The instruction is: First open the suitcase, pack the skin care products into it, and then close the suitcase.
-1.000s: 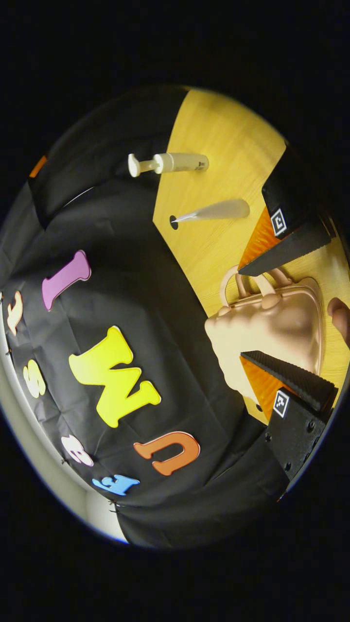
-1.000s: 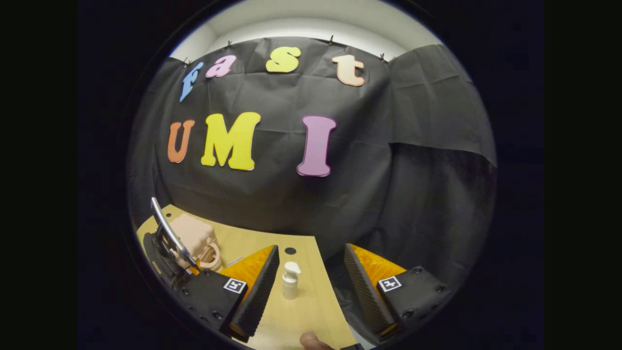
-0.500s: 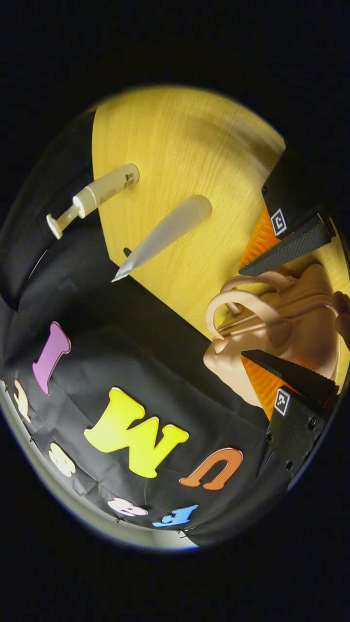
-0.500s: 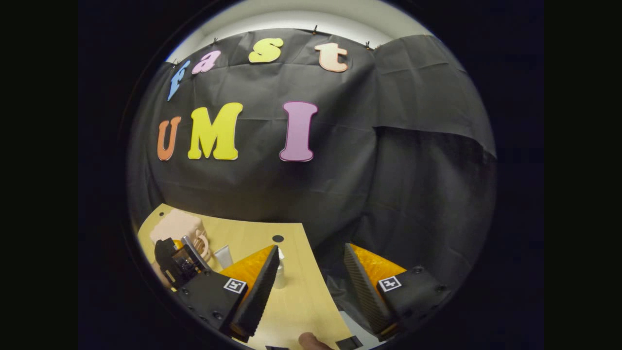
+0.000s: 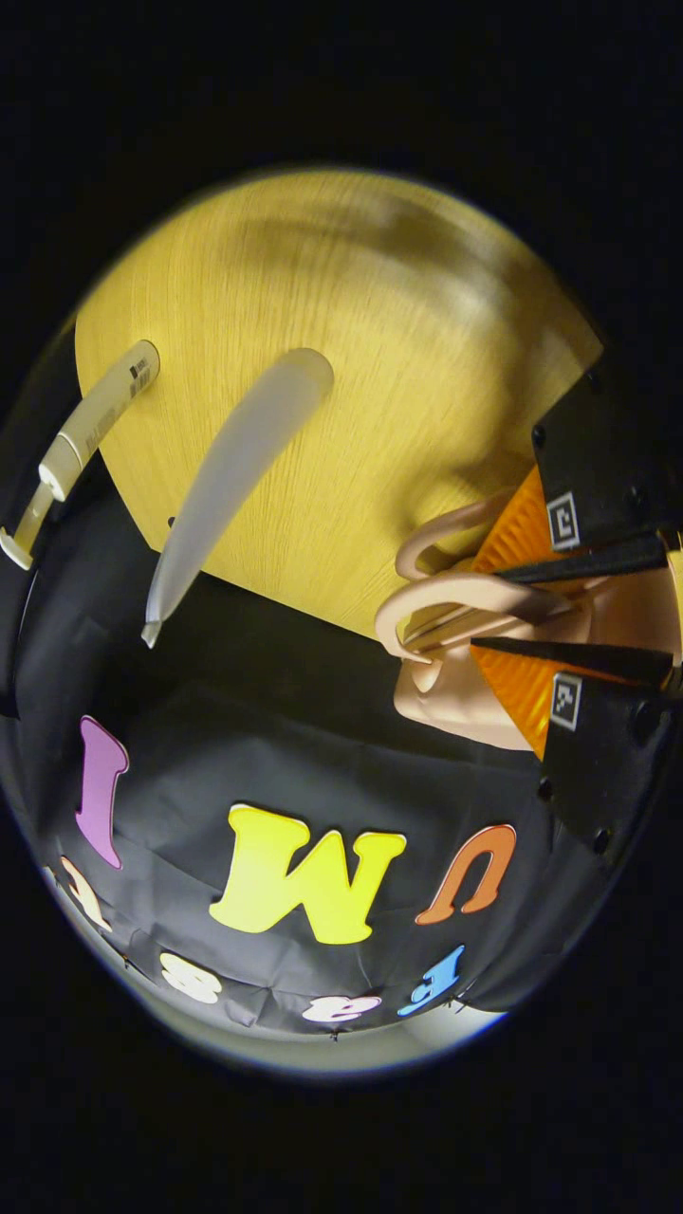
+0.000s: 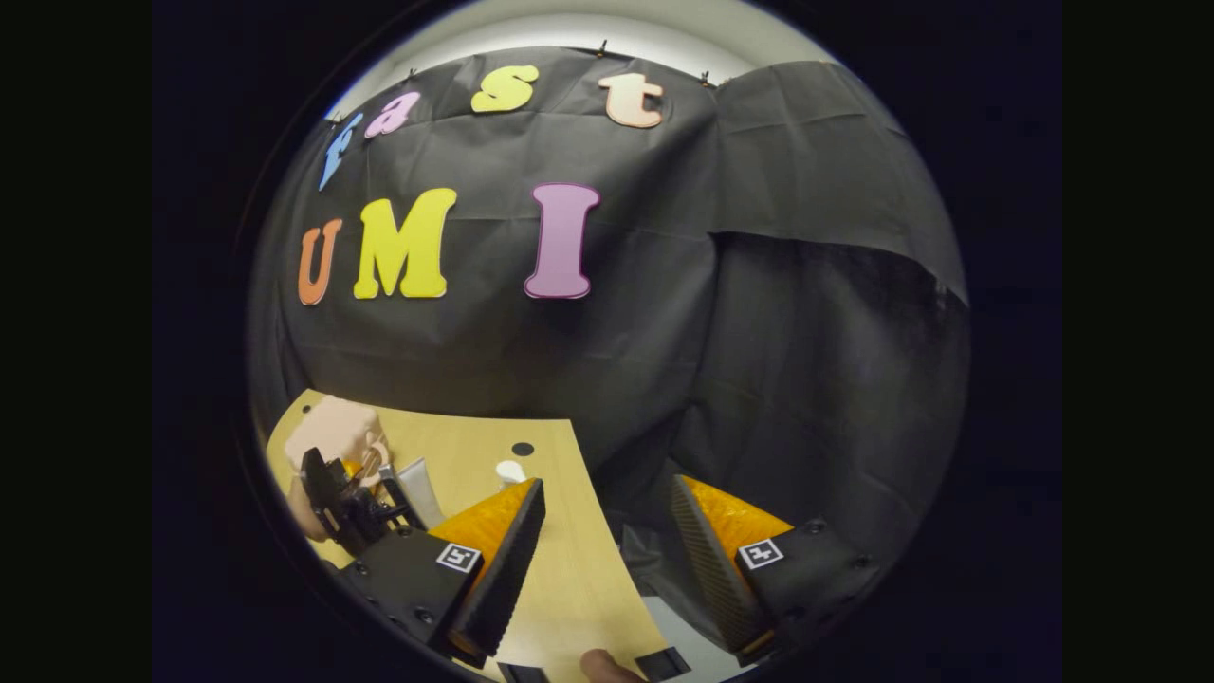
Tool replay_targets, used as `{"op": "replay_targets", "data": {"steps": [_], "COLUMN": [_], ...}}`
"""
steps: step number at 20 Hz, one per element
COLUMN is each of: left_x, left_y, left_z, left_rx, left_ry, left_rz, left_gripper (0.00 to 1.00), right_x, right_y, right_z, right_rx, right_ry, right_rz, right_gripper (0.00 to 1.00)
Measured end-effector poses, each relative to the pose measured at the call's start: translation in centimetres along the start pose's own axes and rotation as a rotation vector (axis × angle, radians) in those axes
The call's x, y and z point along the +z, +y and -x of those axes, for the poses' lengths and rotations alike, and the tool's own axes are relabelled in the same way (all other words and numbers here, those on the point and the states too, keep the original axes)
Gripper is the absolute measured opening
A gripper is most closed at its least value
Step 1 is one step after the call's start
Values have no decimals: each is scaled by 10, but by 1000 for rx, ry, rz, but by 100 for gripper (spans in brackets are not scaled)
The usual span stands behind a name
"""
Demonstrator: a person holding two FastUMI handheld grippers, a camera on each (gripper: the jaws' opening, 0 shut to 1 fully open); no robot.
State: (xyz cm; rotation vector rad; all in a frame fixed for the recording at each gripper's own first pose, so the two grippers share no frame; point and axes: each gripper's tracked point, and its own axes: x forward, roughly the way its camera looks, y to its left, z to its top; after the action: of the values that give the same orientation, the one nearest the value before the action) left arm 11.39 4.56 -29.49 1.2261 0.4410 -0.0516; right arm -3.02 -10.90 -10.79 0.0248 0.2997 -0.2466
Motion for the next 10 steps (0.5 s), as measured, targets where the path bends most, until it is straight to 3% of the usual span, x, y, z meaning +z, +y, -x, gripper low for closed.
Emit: {"op": "replay_targets", "data": {"steps": [1,5,10], "left_x": [2,5,3], "left_y": [2,21,58], "left_z": [2,9,23], "left_rx": [-5,60,71], "left_ry": [2,-14,-24], "left_rz": [-26,-29,63], "left_gripper": [19,3,3], "right_x": [1,2,5], "right_y": [-1,0,14], "right_z": [1,8,8], "right_rx": [-1,5,18], "right_ry": [1,-1,0], "right_rz": [3,10,-8], "right_gripper": [80,80,80]}}
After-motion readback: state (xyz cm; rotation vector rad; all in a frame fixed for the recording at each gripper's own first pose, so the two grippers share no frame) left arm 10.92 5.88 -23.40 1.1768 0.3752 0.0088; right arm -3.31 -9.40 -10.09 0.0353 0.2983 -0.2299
